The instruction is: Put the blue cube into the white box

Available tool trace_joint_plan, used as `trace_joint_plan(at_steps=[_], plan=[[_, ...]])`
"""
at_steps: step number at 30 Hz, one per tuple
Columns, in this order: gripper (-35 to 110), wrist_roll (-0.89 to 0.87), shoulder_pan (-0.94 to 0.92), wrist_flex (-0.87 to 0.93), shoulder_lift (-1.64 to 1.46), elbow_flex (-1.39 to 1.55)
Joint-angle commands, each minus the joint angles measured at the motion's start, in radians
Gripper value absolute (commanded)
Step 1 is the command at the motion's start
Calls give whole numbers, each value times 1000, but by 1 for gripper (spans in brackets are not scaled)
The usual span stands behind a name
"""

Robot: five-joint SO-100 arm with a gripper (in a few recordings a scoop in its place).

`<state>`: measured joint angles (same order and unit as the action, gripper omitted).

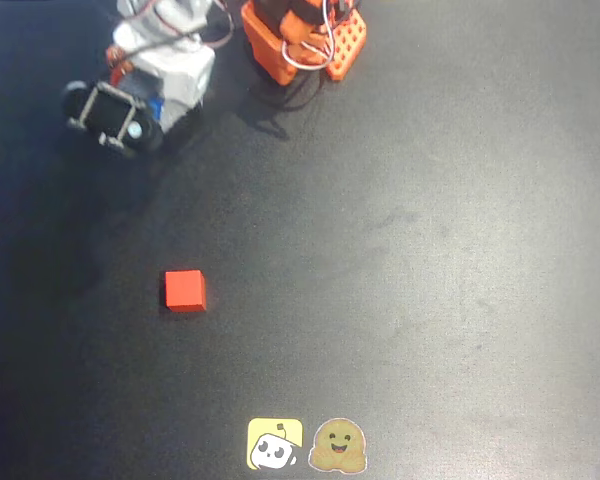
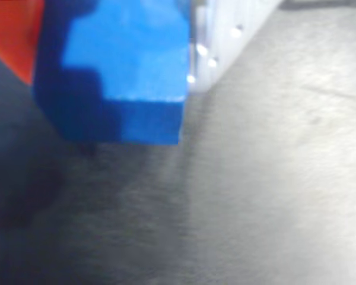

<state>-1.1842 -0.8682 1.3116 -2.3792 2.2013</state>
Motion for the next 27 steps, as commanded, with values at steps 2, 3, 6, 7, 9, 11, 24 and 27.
trace_joint_plan(at_steps=[2,3,6,7,9,11,24,27], plan=[[0,-8,-41,41,-87,-77],[0,-20,-44,63,-117,-80],[0,-40,-44,132,-222,-86],[0,-40,-44,146,-255,-87],[0,-40,-44,195,-282,-106],[0,-28,-55,219,-307,-107],[0,11,-193,299,-431,-34],[0,40,-259,250,-434,23]])
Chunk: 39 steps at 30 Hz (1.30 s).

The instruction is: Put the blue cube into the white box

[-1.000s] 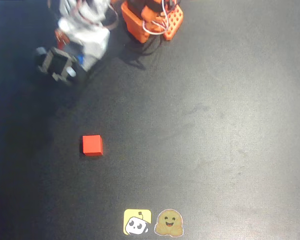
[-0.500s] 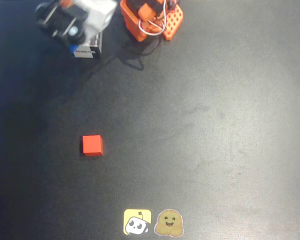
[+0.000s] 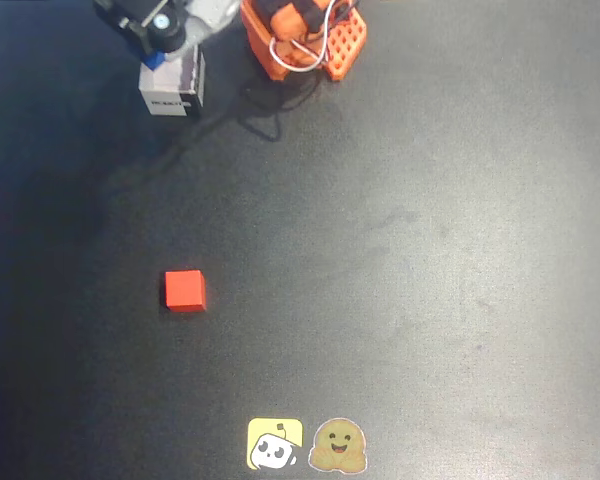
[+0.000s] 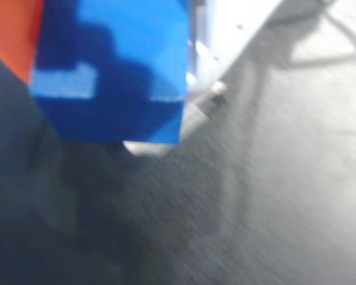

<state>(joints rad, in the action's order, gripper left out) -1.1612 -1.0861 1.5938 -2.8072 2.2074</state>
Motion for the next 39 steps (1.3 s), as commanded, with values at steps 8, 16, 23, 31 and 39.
trace_joint_plan(at_steps=[8,16,23,31,39], plan=[[0,43,-155,-137,-32,196],[0,80,-229,-89,-170,305],[0,107,-256,-97,-245,374],[4,78,-222,-94,-295,411],[14,43,-175,-94,-364,459]])
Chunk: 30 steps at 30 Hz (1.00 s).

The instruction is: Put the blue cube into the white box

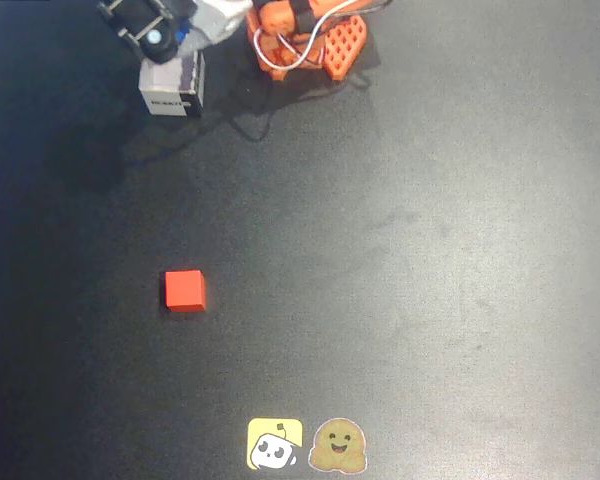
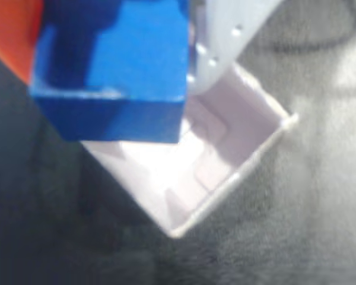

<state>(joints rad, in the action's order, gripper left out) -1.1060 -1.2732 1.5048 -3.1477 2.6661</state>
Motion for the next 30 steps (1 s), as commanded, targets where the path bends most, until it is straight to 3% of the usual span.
trace_joint_plan(at_steps=[1,9,15,19,23,30], plan=[[15,-14,15,-2,-25,0],[22,3,40,-11,-89,38],[0,-5,-2,-55,-87,57],[0,44,44,-160,-87,60],[0,21,163,-215,-86,60],[0,-178,469,-307,-89,72]])
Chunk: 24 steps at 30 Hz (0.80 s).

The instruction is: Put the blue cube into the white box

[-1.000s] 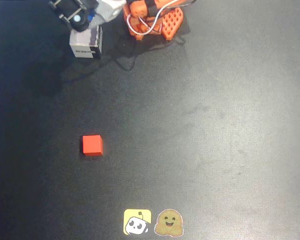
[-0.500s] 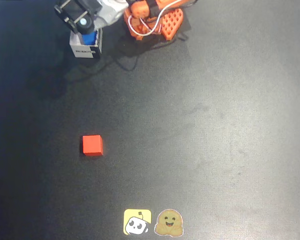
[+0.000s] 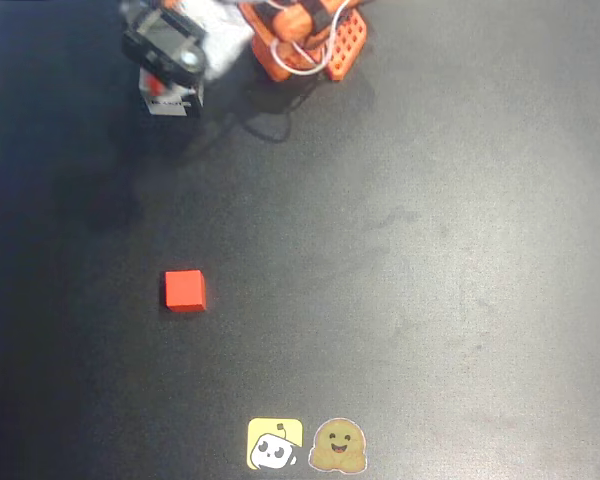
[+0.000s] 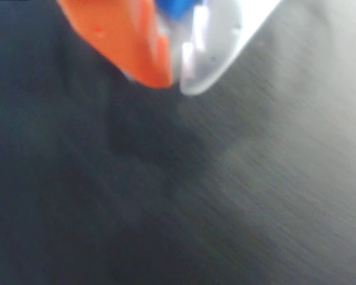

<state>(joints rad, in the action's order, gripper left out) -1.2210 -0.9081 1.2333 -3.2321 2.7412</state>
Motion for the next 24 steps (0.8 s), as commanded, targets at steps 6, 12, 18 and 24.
trace_joint_plan(at_steps=[6,12,18,24], plan=[[0,-229,368,-57,-5,-12],[0,-270,551,-43,37,-34],[0,-314,713,-14,38,-40],[0,-328,775,83,38,-58]])
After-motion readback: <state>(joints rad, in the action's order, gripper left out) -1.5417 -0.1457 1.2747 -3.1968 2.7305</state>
